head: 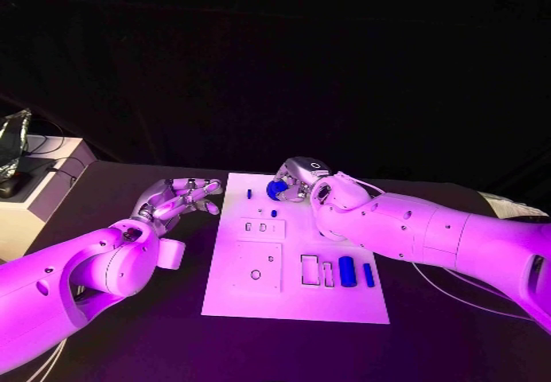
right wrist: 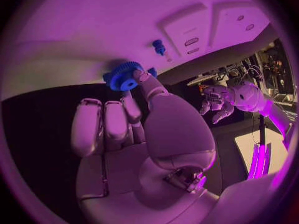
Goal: Assemble the parts on the task board
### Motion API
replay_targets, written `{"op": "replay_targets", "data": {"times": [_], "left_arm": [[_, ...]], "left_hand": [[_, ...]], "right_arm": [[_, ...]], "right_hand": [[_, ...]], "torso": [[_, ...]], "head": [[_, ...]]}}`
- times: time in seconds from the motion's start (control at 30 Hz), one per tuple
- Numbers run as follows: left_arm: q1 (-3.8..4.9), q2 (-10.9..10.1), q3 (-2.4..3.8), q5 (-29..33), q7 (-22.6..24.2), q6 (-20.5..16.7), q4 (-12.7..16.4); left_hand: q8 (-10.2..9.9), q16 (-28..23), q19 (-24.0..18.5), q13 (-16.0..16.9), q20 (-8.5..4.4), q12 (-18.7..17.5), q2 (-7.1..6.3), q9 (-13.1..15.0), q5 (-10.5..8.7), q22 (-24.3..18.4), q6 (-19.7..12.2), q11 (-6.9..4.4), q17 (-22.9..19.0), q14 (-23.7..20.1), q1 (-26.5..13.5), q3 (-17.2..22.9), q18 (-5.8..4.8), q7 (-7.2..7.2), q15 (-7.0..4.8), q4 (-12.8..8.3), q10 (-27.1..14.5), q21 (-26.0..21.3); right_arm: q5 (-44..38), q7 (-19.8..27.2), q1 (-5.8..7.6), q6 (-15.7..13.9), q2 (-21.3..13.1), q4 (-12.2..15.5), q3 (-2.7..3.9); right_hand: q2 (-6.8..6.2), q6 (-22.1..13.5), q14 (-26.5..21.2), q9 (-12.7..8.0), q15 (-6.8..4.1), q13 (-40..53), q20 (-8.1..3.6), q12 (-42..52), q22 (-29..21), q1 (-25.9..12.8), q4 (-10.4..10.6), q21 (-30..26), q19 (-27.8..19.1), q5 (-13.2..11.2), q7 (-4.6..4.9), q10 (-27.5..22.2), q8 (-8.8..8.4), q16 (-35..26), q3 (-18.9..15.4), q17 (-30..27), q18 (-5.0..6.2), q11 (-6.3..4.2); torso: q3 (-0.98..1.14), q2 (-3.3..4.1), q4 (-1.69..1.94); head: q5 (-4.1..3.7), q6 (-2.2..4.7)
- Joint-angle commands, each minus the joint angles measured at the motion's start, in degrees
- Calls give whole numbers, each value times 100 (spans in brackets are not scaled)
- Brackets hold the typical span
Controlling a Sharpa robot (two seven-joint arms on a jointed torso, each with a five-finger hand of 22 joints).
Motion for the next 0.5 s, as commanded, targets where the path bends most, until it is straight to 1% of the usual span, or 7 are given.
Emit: {"op": "replay_targets", "data": {"times": [0.03,0.07,0.1,0.13,0.23,0.5], "left_arm": [[2,10,5,-14,28,91,8],[2,9,5,-14,28,91,8],[2,9,5,-14,27,90,8],[2,9,5,-14,27,90,8],[2,9,5,-14,27,89,7],[2,9,5,-14,26,88,7]], "left_hand": [[-1,27,-46,5,-8,-11,49,4,-22,-6,-32,-12,-6,-37,15,-9,38,-17,1,-27,-19,33],[-1,27,-46,5,-8,-11,49,4,-22,-6,-32,-12,-6,-37,15,-9,38,-17,1,-27,-19,33],[-1,27,-46,5,-8,-11,49,4,-22,-6,-32,-12,-6,-37,15,-9,38,-17,1,-27,-19,33],[-1,27,-46,5,-8,-11,49,4,-22,-6,-32,-12,-6,-37,15,-9,38,-17,1,-27,-19,33],[-1,27,-46,5,-8,-11,49,4,-22,-6,-32,-12,-6,-37,15,-9,38,-17,1,-27,-19,33],[-1,30,-52,5,-7,-10,53,5,-22,-45,-41,-7,-11,-41,19,-12,38,-11,3,-32,-29,56]], "right_arm": [[10,110,-34,94,17,-17,-23],[23,129,-34,74,18,-15,-23],[31,141,-35,62,19,-13,-23],[43,159,-35,47,20,-9,-24],[73,202,-36,14,18,15,-24],[83,163,-37,0,25,3,-25]], "right_hand": [[-115,-102,-10,230,58,-3,45,-76,994,-12,109,-24,249,-174,112,-77,-10,-31,-16,9,-10,8],[-138,-136,-5,237,67,-34,59,-100,994,1,175,-25,249,-204,126,-97,0,-24,-32,20,-4,17],[-138,-136,-5,237,67,-34,59,-100,994,1,175,-25,249,-204,126,-97,0,-24,-32,20,-4,17],[-184,-137,2,237,74,-72,73,-77,995,83,306,-26,252,-205,129,-111,1,-21,-45,29,7,19],[-199,-110,-9,239,67,-81,73,-56,996,93,344,-22,250,-202,113,-99,-7,-34,-49,25,5,14],[-208,-126,-10,234,70,-103,71,-72,993,95,373,-29,248,-218,120,-122,-10,-41,-53,22,5,17]], "torso": [[-4,0,1],[-5,0,0],[-5,2,2],[-5,2,3],[-5,0,0],[-7,-2,-1]], "head": [[6,-4],[8,-4],[10,-7],[10,-8],[19,-11],[25,-13]]}}
